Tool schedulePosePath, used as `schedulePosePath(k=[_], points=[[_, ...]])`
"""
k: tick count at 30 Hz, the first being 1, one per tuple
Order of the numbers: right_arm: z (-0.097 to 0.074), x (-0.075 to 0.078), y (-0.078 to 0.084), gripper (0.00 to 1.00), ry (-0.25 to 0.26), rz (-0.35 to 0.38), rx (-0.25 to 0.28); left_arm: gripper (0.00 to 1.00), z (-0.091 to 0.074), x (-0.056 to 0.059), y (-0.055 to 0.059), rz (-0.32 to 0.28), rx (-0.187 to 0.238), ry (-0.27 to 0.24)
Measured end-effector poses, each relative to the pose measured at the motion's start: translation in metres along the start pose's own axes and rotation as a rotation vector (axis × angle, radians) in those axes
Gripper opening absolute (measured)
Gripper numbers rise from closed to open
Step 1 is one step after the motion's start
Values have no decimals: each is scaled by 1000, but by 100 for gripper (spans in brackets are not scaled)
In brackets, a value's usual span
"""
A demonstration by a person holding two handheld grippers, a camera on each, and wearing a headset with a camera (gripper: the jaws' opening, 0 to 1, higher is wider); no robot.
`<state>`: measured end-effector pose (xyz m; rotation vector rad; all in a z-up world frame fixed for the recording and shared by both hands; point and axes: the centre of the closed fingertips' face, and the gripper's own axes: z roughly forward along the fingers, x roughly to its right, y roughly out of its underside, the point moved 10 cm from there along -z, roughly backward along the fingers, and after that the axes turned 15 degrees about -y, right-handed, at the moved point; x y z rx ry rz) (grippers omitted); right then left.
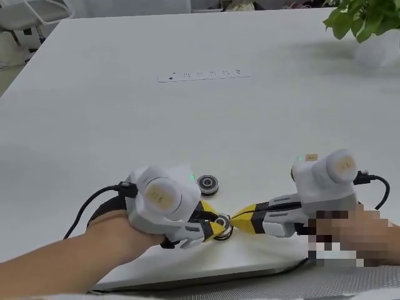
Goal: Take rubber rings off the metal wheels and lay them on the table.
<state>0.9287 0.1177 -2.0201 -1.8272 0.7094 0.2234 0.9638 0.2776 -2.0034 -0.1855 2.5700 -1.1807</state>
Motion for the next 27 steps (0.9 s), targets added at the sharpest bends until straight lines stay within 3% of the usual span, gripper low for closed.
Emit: schedulePosePath(k=[23, 27], points=[[3, -5, -5, 0, -35, -40, 11, 8, 0, 0, -1, 9, -12, -2], [5, -10, -10, 0, -80, -42, 56, 8, 0, 0, -1, 8, -13, -3]])
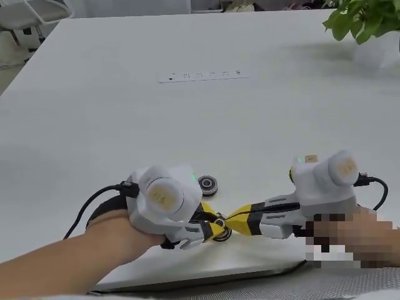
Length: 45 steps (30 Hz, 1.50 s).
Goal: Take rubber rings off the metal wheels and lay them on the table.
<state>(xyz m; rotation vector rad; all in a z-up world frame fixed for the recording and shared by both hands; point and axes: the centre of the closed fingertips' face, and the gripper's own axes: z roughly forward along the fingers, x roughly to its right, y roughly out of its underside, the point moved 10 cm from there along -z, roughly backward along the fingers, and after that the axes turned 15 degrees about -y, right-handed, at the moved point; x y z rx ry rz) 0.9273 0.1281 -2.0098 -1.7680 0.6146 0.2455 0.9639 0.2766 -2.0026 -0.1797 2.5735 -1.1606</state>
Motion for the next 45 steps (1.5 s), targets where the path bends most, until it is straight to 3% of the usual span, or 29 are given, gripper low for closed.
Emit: schedulePosePath(k=[1, 3, 9, 20, 31, 45], points=[[0, -1, -3, 0, -3, -2, 20, 8, 0, 0, 0, -1, 0, -1], [-2, 1, -1, 0, 21, -19, -14, 8, 0, 0, 0, -2, -1, -3], [-5, 4, 2, 0, 37, 9, -7, 8, 0, 0, 1, -4, 9, -4], [-6, 2, -1, 0, 17, -7, -7, 10, -9, 0, -6, 78, -3, 12], [-10, -1, -16, 0, 14, -13, 27, 20, -36, -11, -14, 44, 43, -18], [-4, 3, -38, 0, 8, -53, 14, 40, -68, -36, -2, -31, 45, -88]])
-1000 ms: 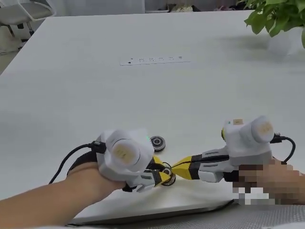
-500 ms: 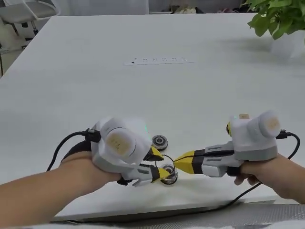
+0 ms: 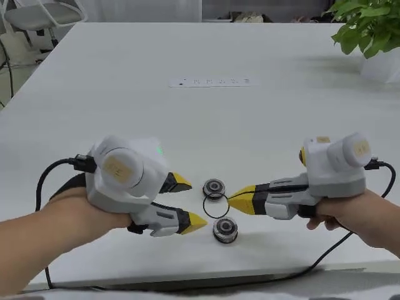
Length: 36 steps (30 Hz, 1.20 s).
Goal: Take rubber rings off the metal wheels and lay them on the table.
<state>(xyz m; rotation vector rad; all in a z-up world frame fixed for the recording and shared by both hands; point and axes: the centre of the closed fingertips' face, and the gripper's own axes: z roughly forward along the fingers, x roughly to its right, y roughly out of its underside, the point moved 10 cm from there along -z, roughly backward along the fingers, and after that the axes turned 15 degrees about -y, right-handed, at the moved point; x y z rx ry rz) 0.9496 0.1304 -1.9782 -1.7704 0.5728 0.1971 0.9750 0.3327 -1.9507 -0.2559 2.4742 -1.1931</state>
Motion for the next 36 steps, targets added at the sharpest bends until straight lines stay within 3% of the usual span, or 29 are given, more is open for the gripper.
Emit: schedulePosePath(k=[8, 19, 26, 36], points=[[13, 6, -12, 0, -16, -20, -28, 48, -15, -11, 12, -23, -11, -30], [38, 11, -15, 0, -42, -13, -82, 59, -29, -23, 29, -55, -45, -80], [51, 21, -10, 0, -42, -22, -149, 64, -32, -24, 33, -57, -55, -96], [68, 22, -1, 0, -40, -57, -225, 65, -33, -24, 35, -68, -58, -97]])
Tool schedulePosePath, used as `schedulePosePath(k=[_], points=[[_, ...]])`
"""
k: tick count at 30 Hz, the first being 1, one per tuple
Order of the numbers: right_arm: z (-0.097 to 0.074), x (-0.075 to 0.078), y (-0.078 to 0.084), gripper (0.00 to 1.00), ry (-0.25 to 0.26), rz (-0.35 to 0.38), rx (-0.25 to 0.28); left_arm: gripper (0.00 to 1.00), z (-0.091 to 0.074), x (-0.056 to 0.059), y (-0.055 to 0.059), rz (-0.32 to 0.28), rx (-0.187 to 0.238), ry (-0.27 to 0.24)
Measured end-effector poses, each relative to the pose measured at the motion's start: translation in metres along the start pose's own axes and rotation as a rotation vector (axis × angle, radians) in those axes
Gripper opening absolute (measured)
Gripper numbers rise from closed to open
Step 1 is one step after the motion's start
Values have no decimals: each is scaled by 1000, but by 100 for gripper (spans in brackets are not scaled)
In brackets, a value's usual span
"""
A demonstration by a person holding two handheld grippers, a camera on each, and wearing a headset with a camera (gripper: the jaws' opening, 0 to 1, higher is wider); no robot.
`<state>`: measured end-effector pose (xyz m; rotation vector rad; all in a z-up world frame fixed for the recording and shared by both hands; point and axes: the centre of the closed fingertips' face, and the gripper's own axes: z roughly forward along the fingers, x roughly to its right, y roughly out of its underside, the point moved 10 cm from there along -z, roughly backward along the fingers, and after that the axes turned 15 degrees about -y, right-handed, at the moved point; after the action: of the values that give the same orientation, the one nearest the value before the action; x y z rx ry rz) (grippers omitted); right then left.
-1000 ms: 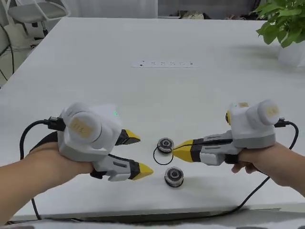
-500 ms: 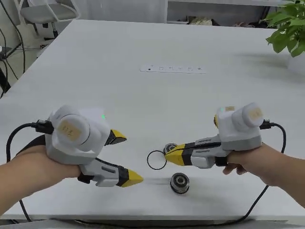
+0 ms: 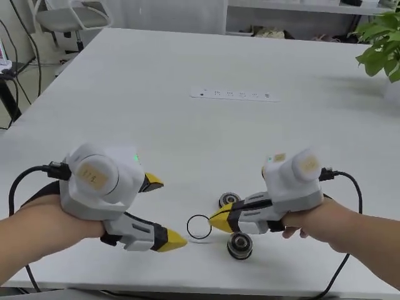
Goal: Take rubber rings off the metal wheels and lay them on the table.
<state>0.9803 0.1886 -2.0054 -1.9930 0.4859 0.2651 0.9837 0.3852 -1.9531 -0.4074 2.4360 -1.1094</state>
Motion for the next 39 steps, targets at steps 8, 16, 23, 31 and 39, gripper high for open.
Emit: schedulePosePath(k=[8, 16, 23, 31, 39], points=[[7, -3, 7, 9, -8, -36, -66, 65, 0, -1, 0, -7, 2, -2], [3, -3, 4, 19, 3, -50, -53, 65, 0, -3, -1, -6, -1, -5], [-5, -3, 2, 26, 14, -46, -25, 65, 0, -4, -4, -11, 3, -6], [-19, -8, -2, 30, 19, -50, 20, 64, 4, -2, -8, -14, 4, 4], [-32, -13, -2, 32, 31, -50, 65, 63, 9, 0, -15, -20, 10, 21]])
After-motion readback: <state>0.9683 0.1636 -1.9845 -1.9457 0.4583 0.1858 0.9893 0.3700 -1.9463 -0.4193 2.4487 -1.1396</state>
